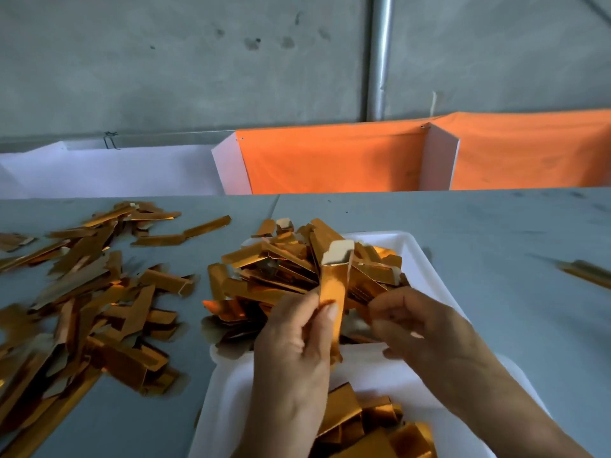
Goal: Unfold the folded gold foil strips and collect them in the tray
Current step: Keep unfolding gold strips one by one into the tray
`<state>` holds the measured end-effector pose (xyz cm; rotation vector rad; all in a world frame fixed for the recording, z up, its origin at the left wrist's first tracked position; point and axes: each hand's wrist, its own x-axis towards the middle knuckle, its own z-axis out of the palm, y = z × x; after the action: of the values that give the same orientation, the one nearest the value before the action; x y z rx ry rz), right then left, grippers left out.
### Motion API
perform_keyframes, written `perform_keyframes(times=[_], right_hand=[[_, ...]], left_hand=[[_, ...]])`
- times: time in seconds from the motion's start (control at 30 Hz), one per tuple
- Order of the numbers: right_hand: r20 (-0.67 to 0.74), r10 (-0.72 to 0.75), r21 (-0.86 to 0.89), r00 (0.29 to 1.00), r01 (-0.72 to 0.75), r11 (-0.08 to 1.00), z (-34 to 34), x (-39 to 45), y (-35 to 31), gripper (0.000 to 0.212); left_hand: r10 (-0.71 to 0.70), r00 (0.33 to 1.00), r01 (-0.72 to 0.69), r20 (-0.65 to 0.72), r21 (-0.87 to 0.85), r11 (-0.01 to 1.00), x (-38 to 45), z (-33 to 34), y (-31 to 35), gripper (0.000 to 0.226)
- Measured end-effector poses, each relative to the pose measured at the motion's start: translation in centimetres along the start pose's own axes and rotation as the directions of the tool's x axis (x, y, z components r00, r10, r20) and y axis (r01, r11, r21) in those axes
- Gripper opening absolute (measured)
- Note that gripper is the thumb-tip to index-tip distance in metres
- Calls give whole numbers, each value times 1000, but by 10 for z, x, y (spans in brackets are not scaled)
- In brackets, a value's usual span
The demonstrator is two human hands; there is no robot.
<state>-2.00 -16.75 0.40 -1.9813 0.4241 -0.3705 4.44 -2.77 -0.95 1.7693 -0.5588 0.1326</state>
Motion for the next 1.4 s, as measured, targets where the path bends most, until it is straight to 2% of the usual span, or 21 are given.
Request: perform_keyframes(times=[0.07, 0.13, 0.23, 0.33, 0.4, 0.5, 0.6, 0.67, 0.73, 0.83, 0.97, 1.03, 1.2, 1.33, 1.4], right_hand=[[-36, -30, 151, 999, 35, 988, -5, -1, -3, 12], [24, -88, 331, 996, 75, 941, -6, -4, -9, 24], [18, -135, 448, 991, 113, 887, -2, -7, -16, 33], [-46, -50, 521, 998, 66, 851, -1, -5, -13, 33], [-34, -23, 525, 999, 37, 850, -2, -7, -13, 34], [-11, -49, 488, 999, 48, 871, -5, -9, -15, 37], [-36, -22, 454, 999, 36, 890, -10, -7, -14, 41], [-17, -7, 465, 1000, 14, 885, -13, -6, -13, 38], [6, 14, 494, 1000, -15, 870, -15, -6, -13, 31], [39, 56, 561, 998, -68, 825, -16, -5, -12, 18], [107, 82, 654, 991, -132, 745, -17, -7, -12, 13], [143, 59, 693, 988, -142, 707, -19, -8, -13, 13], [169, 6, 704, 986, -125, 699, -23, -8, -11, 13], [107, -53, 652, 993, -30, 757, -25, -5, -6, 24], [80, -102, 602, 992, 34, 798, -25, -5, -6, 42]], left_hand=[[145, 989, -141, -15, 146, 979, -1, 0, -2, 24], [268, 963, -267, 28, 240, 933, -2, 2, 0, 26], [302, 937, -341, 177, 266, 902, -7, 8, 7, 41], [224, 944, -259, 243, 125, 958, -10, 10, 11, 42], [163, 951, -181, 264, 46, 982, -10, 7, 12, 41], [126, 941, -157, 314, 74, 985, -9, 3, 11, 42], [90, 937, -124, 337, 79, 989, -7, -1, 9, 29], [118, 925, -176, 362, 131, 976, -5, -2, 8, 29], [176, 911, -278, 374, 239, 930, -4, -3, 7, 34], [293, 894, -424, 340, 422, 801, -1, -4, 6, 47], [432, 859, -512, 275, 486, 708, 1, -3, 7, 50], [435, 856, -517, 279, 460, 722, 1, -5, 7, 50], [335, 896, -409, 292, 246, 879, 2, -12, 7, 44], [307, 882, -383, 358, 161, 910, 2, -13, 10, 44], [286, 876, -365, 388, 147, 919, 1, -12, 10, 46]])
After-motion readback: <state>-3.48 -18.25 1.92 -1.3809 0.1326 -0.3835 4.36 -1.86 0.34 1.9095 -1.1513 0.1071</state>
